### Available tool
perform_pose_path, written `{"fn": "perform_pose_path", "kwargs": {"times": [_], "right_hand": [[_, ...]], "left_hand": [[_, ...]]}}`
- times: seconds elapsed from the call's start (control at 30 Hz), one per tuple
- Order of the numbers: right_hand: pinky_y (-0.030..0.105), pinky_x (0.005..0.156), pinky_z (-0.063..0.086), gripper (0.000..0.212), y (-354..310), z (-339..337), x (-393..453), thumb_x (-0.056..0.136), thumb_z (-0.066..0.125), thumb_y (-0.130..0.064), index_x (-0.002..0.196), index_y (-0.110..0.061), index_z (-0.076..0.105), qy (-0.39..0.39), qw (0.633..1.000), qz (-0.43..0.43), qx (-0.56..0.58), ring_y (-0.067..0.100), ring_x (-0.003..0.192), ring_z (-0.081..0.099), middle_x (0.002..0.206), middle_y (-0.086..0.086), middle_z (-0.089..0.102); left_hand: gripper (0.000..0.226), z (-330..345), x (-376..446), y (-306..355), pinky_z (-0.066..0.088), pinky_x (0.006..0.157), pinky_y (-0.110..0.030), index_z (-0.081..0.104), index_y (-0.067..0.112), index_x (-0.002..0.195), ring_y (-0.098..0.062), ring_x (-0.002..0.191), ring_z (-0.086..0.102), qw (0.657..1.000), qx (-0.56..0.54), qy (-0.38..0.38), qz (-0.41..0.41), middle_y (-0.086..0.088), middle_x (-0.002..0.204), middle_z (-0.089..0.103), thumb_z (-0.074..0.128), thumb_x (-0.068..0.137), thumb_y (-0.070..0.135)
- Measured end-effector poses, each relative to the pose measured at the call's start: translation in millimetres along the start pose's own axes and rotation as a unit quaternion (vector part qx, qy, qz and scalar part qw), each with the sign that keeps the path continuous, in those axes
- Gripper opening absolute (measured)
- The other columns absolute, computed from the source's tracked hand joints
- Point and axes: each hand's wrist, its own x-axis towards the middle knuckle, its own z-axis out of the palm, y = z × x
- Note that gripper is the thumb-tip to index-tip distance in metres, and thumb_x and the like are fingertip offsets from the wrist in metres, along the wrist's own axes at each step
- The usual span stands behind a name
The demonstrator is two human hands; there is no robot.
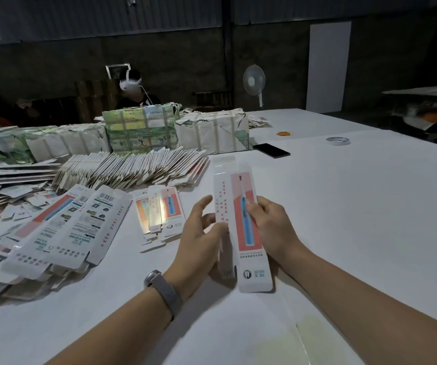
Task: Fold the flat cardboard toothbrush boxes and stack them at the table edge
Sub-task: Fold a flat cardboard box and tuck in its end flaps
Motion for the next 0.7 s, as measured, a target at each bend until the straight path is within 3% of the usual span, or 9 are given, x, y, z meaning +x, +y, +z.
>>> {"fn": "perform_pose_path", "kwargs": {"times": [0.13, 0.23, 0.33, 0.47, 0.57, 0.7], "right_hand": [[0.036, 0.075, 0.063, 0.019, -2, 4, -2, 0.105, 0.046, -0.035, 0.106, -0.033, 0.065, -0.044, 0.999, -0.012, -0.008, 0.022, 0.081, 0.076, 0.097, -0.001, 0.076], [0.032, 0.073, 0.061, 0.024, -3, 9, -7, 0.106, 0.043, -0.036, 0.108, -0.032, 0.067, -0.067, 0.997, -0.012, 0.031, 0.023, 0.083, 0.076, 0.096, 0.000, 0.077], [0.026, 0.068, 0.060, 0.033, -3, 13, -11, 0.106, 0.036, -0.041, 0.107, -0.035, 0.068, -0.071, 0.995, 0.000, 0.073, 0.023, 0.084, 0.076, 0.093, -0.001, 0.077], [0.039, 0.080, 0.062, 0.041, 0, 11, -9, 0.103, 0.037, -0.049, 0.102, -0.034, 0.075, -0.066, 0.991, 0.022, 0.110, 0.028, 0.089, 0.075, 0.097, 0.007, 0.077], [0.040, 0.082, 0.062, 0.040, 1, 10, -8, 0.092, 0.039, -0.054, 0.098, -0.042, 0.076, -0.087, 0.990, 0.016, 0.110, 0.029, 0.092, 0.075, 0.101, 0.006, 0.077], [0.034, 0.076, 0.062, 0.043, 2, 9, -8, 0.090, 0.043, -0.057, 0.117, -0.035, 0.068, -0.097, 0.990, 0.004, 0.102, 0.027, 0.093, 0.075, 0.104, 0.003, 0.077]], "left_hand": [[0.028, 0, 1, 2, 0.062, 0.066, -0.033, 0.051, 0.031, 0.128, -0.024, 0.087, 0.077, 0.999, -0.007, -0.038, -0.034, 0.000, 0.100, 0.078, 0.057, 0.103, 0.021], [0.022, -1, 1, 5, 0.061, 0.064, -0.030, 0.053, 0.025, 0.120, -0.026, 0.083, 0.077, 0.998, -0.026, -0.024, -0.054, 0.000, 0.095, 0.077, 0.060, 0.100, 0.032], [0.022, -2, 2, 6, 0.060, 0.062, -0.028, 0.053, 0.024, 0.119, -0.024, 0.081, 0.077, 0.996, -0.045, -0.016, -0.075, 0.000, 0.090, 0.077, 0.058, 0.101, 0.034], [0.023, -3, 2, 6, 0.060, 0.062, -0.029, 0.053, 0.021, 0.117, -0.023, 0.081, 0.077, 0.994, -0.069, -0.023, -0.082, 0.001, 0.089, 0.077, 0.058, 0.100, 0.036], [0.024, -3, 2, 4, 0.060, 0.063, -0.030, 0.052, 0.021, 0.117, -0.024, 0.080, 0.077, 0.994, -0.064, -0.031, -0.082, 0.002, 0.086, 0.077, 0.057, 0.101, 0.037], [0.024, -4, 2, 3, 0.060, 0.066, -0.031, 0.049, 0.021, 0.116, -0.025, 0.082, 0.077, 0.994, -0.063, -0.034, -0.079, 0.002, 0.088, 0.077, 0.057, 0.101, 0.038]]}}
